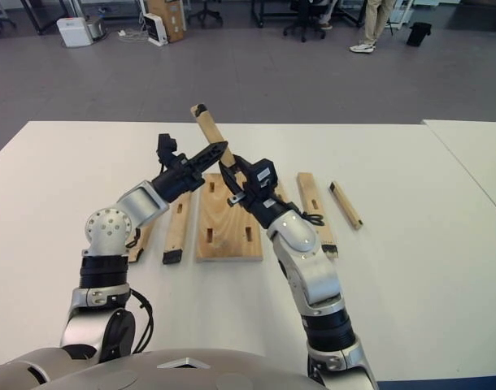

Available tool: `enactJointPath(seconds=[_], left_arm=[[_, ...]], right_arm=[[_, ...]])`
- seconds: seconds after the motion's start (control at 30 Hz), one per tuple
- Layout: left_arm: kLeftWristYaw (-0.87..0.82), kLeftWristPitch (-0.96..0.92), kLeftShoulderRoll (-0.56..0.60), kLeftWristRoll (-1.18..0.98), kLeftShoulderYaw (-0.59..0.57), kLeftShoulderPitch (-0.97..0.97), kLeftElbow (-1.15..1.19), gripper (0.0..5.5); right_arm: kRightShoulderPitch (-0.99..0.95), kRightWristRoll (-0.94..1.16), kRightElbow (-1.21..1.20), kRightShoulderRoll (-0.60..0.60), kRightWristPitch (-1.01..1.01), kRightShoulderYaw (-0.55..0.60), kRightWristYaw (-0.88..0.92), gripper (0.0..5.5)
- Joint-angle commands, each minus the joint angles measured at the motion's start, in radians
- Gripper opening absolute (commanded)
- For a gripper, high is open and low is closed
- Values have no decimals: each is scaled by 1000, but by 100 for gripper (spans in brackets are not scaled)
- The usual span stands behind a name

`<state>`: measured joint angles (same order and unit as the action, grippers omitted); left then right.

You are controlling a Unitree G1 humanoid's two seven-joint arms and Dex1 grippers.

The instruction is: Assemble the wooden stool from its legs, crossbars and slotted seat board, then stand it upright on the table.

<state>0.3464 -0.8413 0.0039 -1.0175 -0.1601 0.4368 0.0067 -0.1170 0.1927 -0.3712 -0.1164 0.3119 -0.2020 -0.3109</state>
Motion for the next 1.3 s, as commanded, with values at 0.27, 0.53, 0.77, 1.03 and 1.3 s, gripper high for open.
enactJointPath(seconds=[0.27, 0.53, 0.77, 1.03, 1.3], left_arm=[[48, 55, 45, 62, -27, 9, 31, 39], [241, 254, 164, 222, -4, 86, 80, 39], [835, 772, 406, 567, 258, 58, 129, 39], [978, 897, 407, 581, 284, 76, 187, 39], [1028, 812, 403, 543, 312, 66, 129, 39]], right_arm=[[-29, 40, -41, 14, 70, 31, 8, 131], [-73, 173, -95, -7, 196, 97, -30, 274], [-291, 578, -68, -236, 443, 380, -203, 274], [-352, 680, -131, -572, 529, 306, -575, 274], [-377, 703, -120, -532, 523, 246, -571, 274]])
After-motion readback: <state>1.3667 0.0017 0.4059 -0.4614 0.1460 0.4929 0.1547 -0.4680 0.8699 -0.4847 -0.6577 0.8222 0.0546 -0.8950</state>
